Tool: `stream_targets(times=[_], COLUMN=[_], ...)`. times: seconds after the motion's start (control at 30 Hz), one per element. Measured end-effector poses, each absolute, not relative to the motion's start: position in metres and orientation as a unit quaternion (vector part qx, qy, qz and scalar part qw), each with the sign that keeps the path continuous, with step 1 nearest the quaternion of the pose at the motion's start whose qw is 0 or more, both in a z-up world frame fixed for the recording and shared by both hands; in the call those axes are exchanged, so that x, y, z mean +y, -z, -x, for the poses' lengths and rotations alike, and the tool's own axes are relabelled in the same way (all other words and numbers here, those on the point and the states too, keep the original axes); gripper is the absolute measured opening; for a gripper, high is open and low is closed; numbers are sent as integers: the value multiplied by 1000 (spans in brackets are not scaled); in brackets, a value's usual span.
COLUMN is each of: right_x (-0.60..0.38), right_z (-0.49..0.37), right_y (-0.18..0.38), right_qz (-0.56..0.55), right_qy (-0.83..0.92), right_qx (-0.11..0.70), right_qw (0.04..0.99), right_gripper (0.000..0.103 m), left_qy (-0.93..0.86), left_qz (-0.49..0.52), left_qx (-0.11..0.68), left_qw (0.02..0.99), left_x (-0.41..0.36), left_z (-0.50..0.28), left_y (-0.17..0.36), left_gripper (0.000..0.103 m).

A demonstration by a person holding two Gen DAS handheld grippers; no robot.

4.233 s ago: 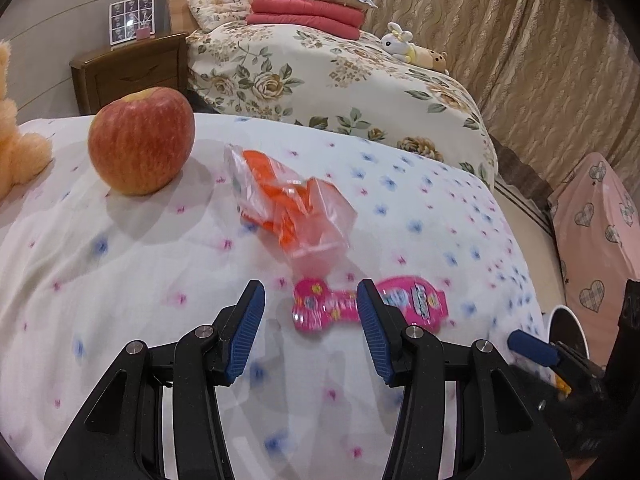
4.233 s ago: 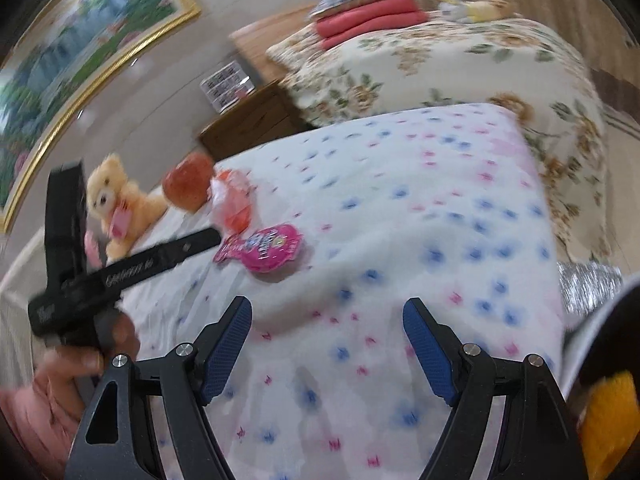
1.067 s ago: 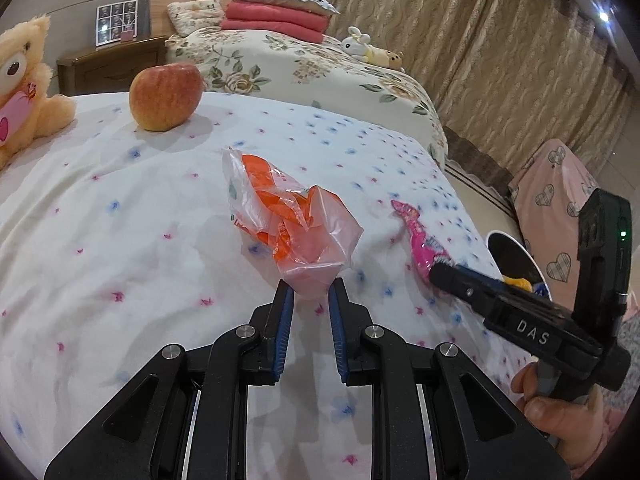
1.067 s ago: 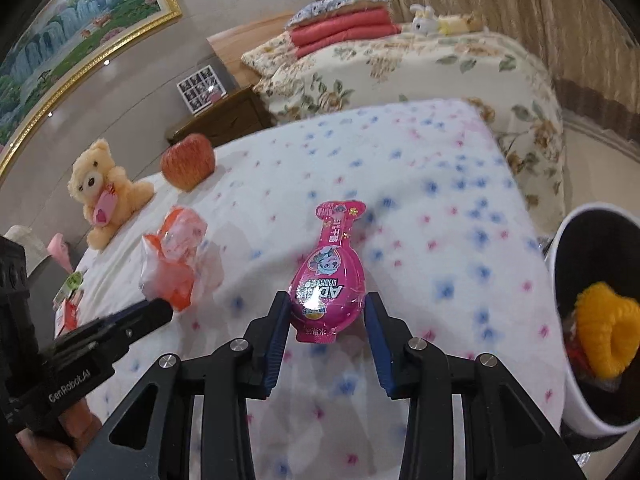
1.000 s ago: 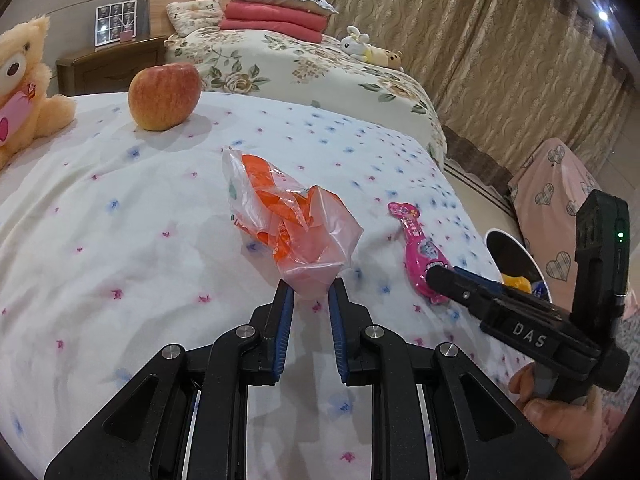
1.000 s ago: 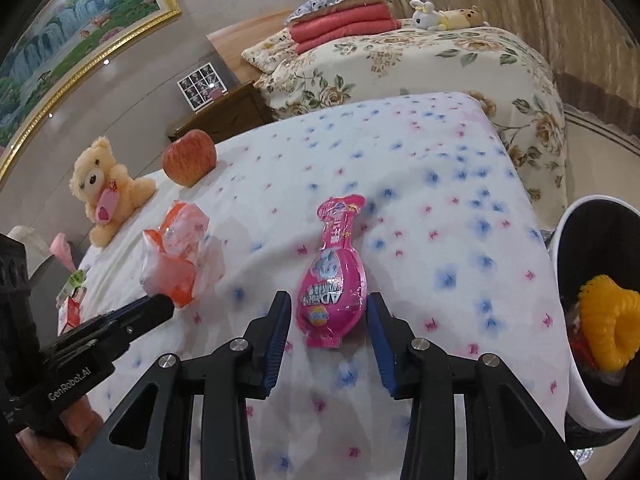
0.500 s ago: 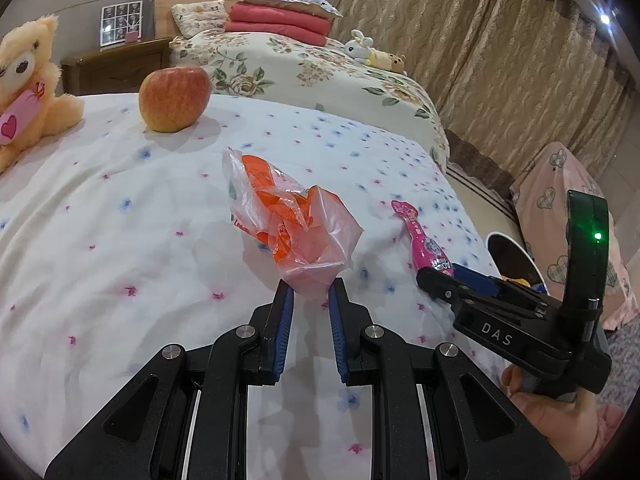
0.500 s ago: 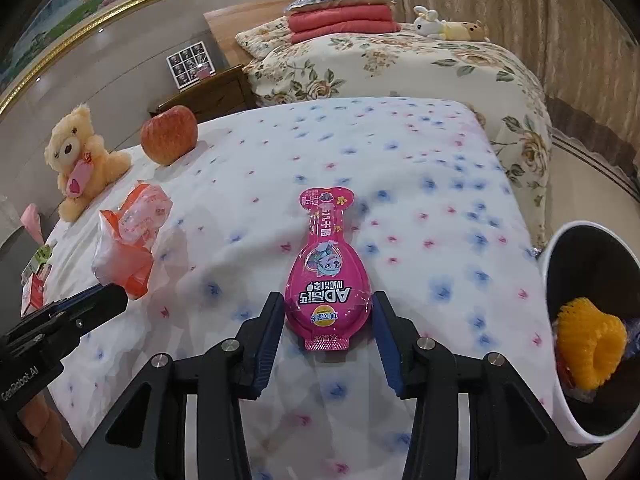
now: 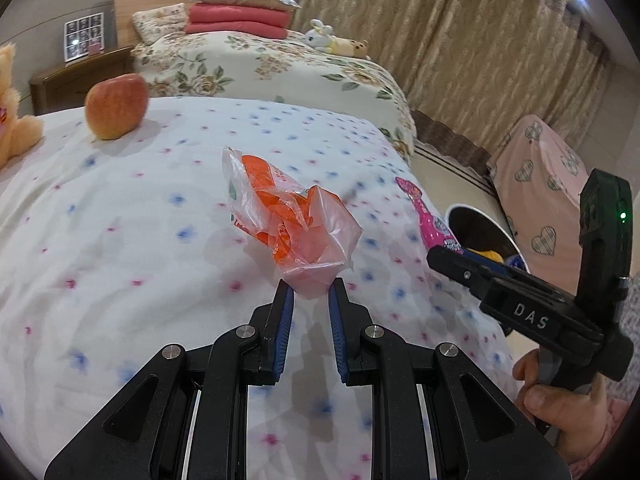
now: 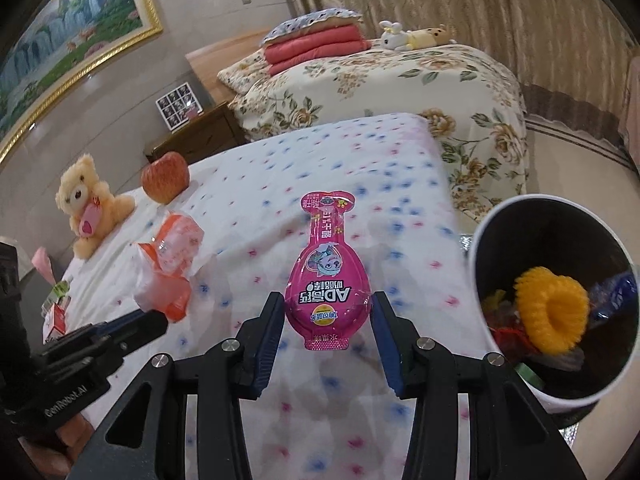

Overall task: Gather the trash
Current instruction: 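Carry the plastic bag and pink bottle in both tools over the bin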

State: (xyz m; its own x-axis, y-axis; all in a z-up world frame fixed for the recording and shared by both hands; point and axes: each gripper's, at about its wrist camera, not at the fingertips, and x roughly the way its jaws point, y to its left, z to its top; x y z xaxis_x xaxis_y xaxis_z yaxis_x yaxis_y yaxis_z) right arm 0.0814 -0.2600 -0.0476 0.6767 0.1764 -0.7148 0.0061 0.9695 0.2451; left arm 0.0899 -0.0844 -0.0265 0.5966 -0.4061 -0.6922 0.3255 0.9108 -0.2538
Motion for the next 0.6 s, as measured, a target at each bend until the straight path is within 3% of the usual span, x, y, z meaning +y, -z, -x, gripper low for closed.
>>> stream_targets(times=[0.6], right_x=[-319], right_z=[-44], right_y=[41], right_qz=[-153], right_qy=[-5], right_qx=[383], right_qw=[911], right_gripper=[45], left_qy=[262], left_qz=[-1], left_qx=[391], left_qw=[883], left_x=[-150], left_z=[-71], left_y=[19], left_gripper=[17])
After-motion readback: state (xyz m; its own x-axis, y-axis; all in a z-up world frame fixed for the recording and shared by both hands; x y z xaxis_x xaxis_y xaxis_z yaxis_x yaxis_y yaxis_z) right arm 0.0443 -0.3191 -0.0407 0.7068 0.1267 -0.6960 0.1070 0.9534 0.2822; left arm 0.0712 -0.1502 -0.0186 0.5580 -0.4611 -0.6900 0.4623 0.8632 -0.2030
